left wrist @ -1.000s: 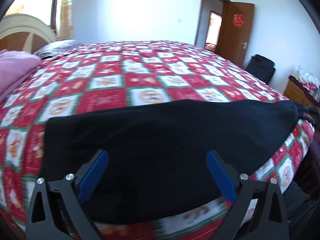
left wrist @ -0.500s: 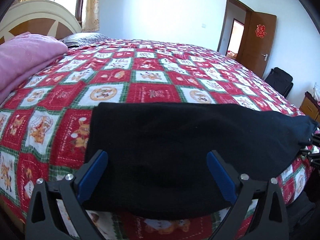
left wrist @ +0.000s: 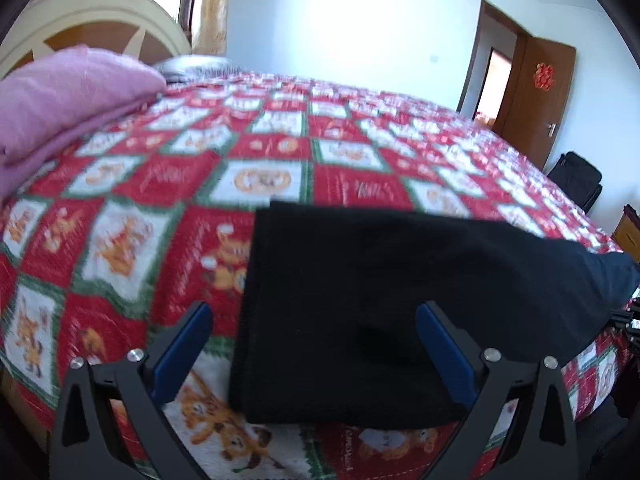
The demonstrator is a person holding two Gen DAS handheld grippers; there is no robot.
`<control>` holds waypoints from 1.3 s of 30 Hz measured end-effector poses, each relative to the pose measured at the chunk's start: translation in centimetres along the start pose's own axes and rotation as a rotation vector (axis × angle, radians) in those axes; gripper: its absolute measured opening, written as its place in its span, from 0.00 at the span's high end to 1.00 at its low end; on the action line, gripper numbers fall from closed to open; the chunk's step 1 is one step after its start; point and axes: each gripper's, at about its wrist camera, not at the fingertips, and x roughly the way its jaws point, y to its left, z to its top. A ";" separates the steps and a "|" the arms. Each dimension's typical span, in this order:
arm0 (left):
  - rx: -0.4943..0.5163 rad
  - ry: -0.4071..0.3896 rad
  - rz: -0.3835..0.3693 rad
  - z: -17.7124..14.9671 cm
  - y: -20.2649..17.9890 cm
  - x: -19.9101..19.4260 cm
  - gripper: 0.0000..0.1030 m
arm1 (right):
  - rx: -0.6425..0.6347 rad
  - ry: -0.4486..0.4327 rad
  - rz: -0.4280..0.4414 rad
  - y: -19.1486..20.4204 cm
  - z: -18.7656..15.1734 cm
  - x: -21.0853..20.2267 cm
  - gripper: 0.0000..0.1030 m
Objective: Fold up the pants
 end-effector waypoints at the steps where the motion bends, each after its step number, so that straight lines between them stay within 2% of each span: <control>1: -0.008 -0.014 -0.003 0.4 0.0 -0.4 0.00 | 0.030 -0.008 0.017 -0.6 -0.1 -0.7 0.89; 5: -0.022 -0.062 -0.022 1.4 -0.5 -1.7 0.00 | 0.186 -0.088 0.016 -4.7 -1.0 -3.4 0.89; 7: -0.011 -0.074 -0.047 1.6 -1.4 -2.0 0.00 | 0.316 -0.121 -0.006 -8.1 -1.8 -4.8 0.89; 9: 0.023 -0.065 -0.055 1.5 -2.6 -1.7 0.00 | 0.371 -0.106 -0.066 -9.7 -2.3 -5.0 0.89; 11: 0.061 -0.037 -0.045 1.1 -3.5 -0.9 0.00 | 0.373 -0.108 -0.077 -9.9 -2.5 -5.0 0.89; 14: 0.097 0.018 0.032 0.0 -3.4 0.6 0.00 | 0.332 -0.110 0.000 -7.9 -2.1 -4.3 0.89; 15: 0.083 0.052 0.076 -0.3 -2.6 1.4 0.00 | 0.304 -0.108 0.007 -7.1 -2.0 -4.0 0.89; 16: 0.059 0.063 0.087 -0.5 -1.9 1.6 0.00 | 0.272 -0.105 0.006 -6.1 -1.8 -3.7 0.88; 19: -0.057 0.050 0.051 -0.6 1.1 1.1 0.00 | 0.187 -0.095 0.005 -3.6 -1.2 -2.6 0.88; 21: -0.101 0.038 0.041 -0.5 2.2 0.9 0.00 | 0.175 -0.090 0.041 -2.5 -0.7 -1.8 0.88; 24: -0.043 0.055 0.103 -0.7 2.0 1.7 0.00 | 0.160 -0.084 0.048 -1.7 0.3 -0.9 0.88; 30: -0.053 0.048 0.116 -0.4 1.8 1.1 0.00 | 0.185 -0.085 0.104 -0.3 2.6 0.2 0.88; 32: -0.061 -0.018 0.117 0.3 1.5 -0.3 0.00 | 0.183 -0.102 0.149 0.5 3.7 0.4 0.88; 35: -0.047 -0.061 0.110 1.5 0.6 -1.5 0.00 | 0.173 -0.106 0.197 1.8 5.3 1.4 0.88; 38: -0.041 -0.055 0.096 2.0 -0.1 -1.5 0.00 | 0.208 -0.003 0.271 3.5 5.8 4.4 0.85; 39: -0.045 -0.046 0.090 1.9 -0.4 -1.3 0.00 | 0.225 -0.008 0.269 4.2 5.6 4.9 0.81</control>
